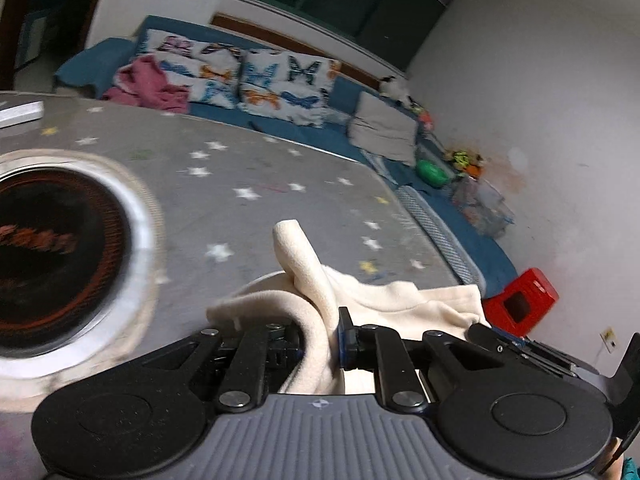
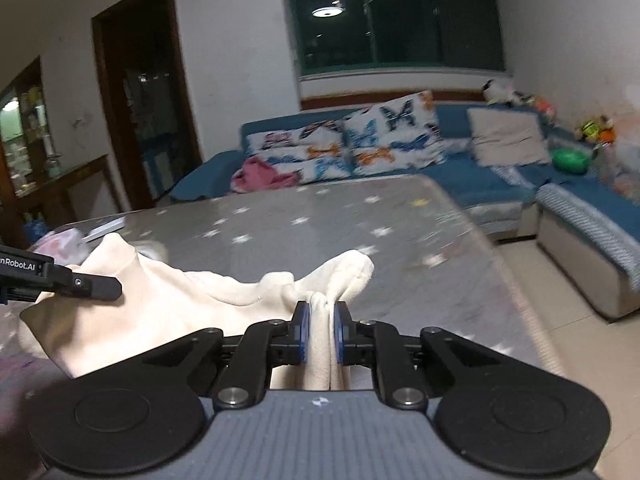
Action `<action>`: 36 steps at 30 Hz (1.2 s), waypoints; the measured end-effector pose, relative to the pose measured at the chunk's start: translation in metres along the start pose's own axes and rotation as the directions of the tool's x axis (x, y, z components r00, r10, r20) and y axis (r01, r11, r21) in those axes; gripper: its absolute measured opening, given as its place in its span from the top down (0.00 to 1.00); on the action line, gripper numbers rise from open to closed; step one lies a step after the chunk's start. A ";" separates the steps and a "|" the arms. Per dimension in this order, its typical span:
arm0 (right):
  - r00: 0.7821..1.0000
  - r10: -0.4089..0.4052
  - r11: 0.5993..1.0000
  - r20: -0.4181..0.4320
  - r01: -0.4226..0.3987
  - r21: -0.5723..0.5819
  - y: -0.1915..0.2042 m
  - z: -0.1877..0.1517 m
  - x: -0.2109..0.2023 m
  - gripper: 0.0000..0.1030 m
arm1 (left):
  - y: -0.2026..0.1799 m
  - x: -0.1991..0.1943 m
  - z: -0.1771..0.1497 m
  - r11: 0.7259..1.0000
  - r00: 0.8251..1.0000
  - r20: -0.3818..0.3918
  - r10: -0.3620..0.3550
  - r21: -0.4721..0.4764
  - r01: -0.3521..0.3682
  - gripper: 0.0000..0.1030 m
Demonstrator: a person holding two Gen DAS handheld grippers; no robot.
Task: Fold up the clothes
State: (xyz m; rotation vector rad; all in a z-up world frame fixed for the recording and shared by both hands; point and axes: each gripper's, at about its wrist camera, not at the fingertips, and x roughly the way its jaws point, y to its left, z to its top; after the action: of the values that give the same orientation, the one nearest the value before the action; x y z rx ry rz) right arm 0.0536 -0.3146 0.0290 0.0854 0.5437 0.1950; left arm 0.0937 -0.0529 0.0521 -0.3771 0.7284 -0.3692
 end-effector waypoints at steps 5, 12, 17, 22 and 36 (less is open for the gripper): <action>0.995 -0.094 0.996 0.015 0.094 -0.010 -0.031 0.017 -0.009 0.89 | -0.033 0.031 0.005 0.998 0.998 -0.013 -0.054 0.032 0.054 0.85; 0.980 -0.197 0.980 -0.017 0.197 -0.003 -0.071 0.019 0.003 0.89 | -0.054 0.082 -0.001 0.994 0.989 -0.125 -0.080 0.069 0.090 0.85; 0.967 -0.244 0.970 -0.077 0.245 -0.004 -0.085 0.006 0.022 0.83 | -0.040 0.104 -0.019 0.996 0.973 -0.228 0.022 0.092 -0.001 0.75; 0.962 -0.251 0.968 -0.104 0.252 0.001 -0.091 -0.001 0.035 0.79 | -0.032 0.092 -0.008 0.992 0.984 -0.171 0.052 0.119 -0.031 0.69; 0.977 -0.132 0.989 -0.166 0.142 0.050 -0.084 -0.008 0.082 0.41 | -0.046 0.106 0.012 0.982 0.993 -0.076 0.086 0.175 -0.071 0.71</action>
State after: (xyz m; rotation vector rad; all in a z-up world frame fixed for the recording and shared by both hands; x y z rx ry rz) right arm 0.1317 -0.3795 -0.0309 0.0921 0.7160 0.0503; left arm 0.1660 -0.1380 0.0205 -0.1697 0.7837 -0.3718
